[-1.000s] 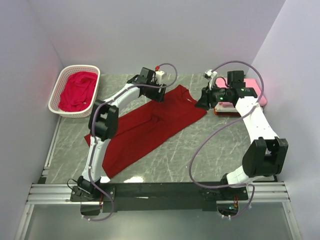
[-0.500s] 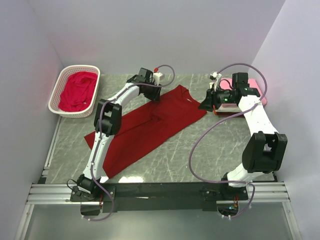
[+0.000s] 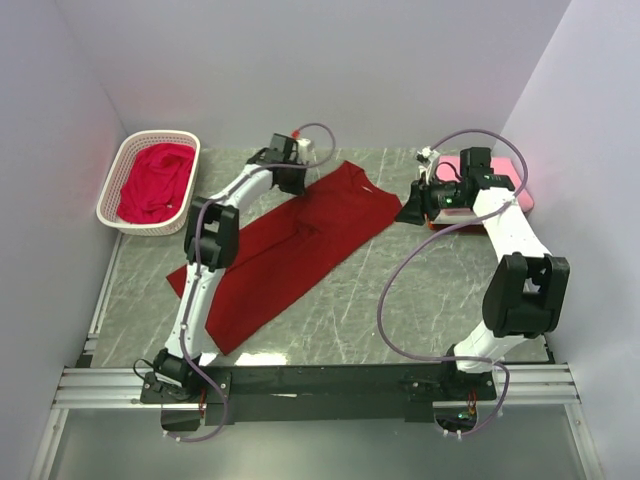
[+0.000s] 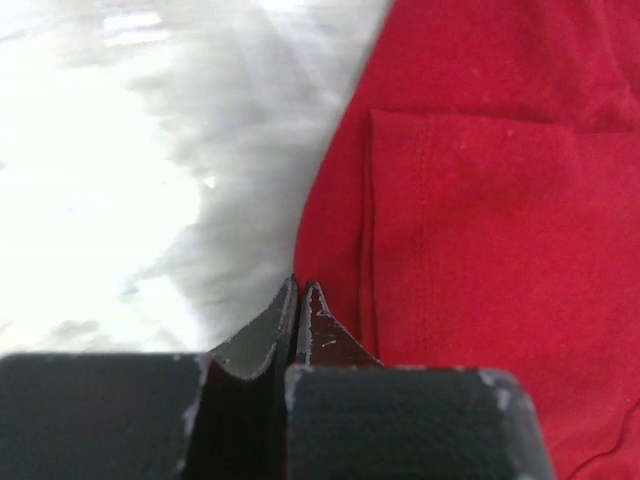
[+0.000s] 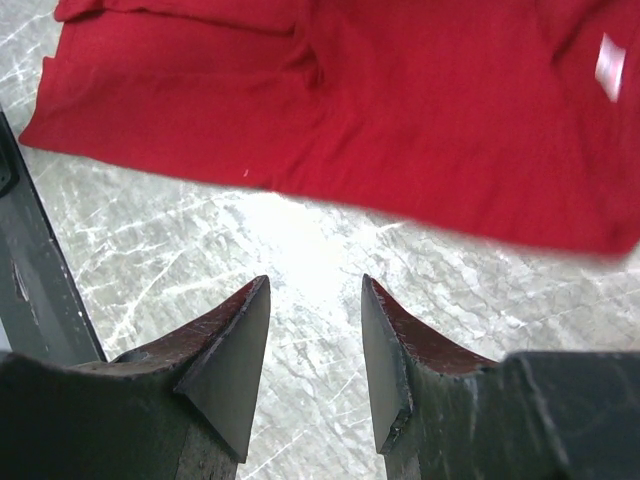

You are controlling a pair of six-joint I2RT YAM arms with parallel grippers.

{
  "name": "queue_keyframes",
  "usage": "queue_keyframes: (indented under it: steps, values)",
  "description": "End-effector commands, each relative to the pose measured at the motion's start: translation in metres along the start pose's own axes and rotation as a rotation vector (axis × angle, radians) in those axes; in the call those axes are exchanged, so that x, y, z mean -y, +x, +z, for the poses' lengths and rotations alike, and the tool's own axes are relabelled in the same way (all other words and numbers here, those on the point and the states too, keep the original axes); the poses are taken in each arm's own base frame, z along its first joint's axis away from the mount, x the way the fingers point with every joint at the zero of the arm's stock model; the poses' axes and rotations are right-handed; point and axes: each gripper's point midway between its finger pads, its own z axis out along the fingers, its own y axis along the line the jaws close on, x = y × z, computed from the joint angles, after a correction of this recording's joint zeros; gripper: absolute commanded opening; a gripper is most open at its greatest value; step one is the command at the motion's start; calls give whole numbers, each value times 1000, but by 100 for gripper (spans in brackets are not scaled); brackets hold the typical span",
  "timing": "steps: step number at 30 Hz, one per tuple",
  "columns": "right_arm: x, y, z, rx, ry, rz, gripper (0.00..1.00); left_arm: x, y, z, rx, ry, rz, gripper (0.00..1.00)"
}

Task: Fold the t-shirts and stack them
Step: Fold the tshirt

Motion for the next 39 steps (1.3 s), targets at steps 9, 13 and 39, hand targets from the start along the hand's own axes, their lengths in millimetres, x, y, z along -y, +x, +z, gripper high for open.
queue_keyframes:
  steps: [9,13,39]
  values:
    - [-26,17,38,-158,-25,-223,58,-70,-44,-104,188,-90,-245,45]
    - [-60,25,71,-213,-40,-638,85,-58,-87,-200,374,-181,-192,62]
    - [-213,137,284,-421,-387,-1539,50,-36,104,-456,860,-581,-239,94]
